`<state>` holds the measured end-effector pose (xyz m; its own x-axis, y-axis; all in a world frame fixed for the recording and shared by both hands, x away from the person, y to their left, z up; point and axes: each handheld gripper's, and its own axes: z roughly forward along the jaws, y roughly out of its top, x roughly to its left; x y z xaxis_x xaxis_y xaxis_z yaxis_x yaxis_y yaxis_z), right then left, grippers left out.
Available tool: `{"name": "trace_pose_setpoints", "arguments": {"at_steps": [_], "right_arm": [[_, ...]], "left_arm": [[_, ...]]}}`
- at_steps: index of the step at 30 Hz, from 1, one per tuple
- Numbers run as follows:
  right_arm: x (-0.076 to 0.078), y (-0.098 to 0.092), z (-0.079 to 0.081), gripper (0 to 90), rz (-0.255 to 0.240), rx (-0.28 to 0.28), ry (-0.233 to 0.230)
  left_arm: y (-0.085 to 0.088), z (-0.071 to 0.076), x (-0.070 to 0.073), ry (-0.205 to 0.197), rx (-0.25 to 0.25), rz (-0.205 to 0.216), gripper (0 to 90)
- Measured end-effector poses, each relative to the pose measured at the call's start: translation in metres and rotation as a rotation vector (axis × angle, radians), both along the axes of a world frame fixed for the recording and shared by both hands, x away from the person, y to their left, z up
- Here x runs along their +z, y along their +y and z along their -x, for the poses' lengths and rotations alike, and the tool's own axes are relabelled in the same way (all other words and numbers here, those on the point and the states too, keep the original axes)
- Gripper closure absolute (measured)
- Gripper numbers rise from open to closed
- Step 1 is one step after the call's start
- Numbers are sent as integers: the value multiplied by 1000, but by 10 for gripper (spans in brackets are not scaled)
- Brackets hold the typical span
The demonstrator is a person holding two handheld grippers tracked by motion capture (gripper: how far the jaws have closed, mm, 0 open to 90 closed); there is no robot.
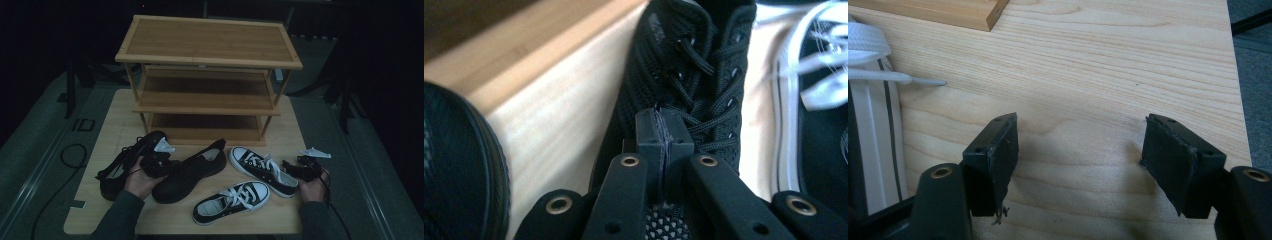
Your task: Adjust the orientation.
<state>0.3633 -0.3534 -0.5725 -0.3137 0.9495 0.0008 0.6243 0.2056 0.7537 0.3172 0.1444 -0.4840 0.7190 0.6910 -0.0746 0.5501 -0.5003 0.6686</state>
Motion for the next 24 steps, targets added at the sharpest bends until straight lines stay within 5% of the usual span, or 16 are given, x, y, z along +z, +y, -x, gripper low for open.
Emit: {"name": "trace_pose_setpoints", "arguments": {"at_steps": [15,18,24], "right_arm": [[0,0,0,305,0,0,0],[0,0,0,305,0,0,0],[0,0,0,304,0,0,0]], "left_arm": [[-1,-43,6,-2,108,4,893],[-1,-48,5,9,127,22,892],[-1,-51,-1,38,131,-7,881]]}}
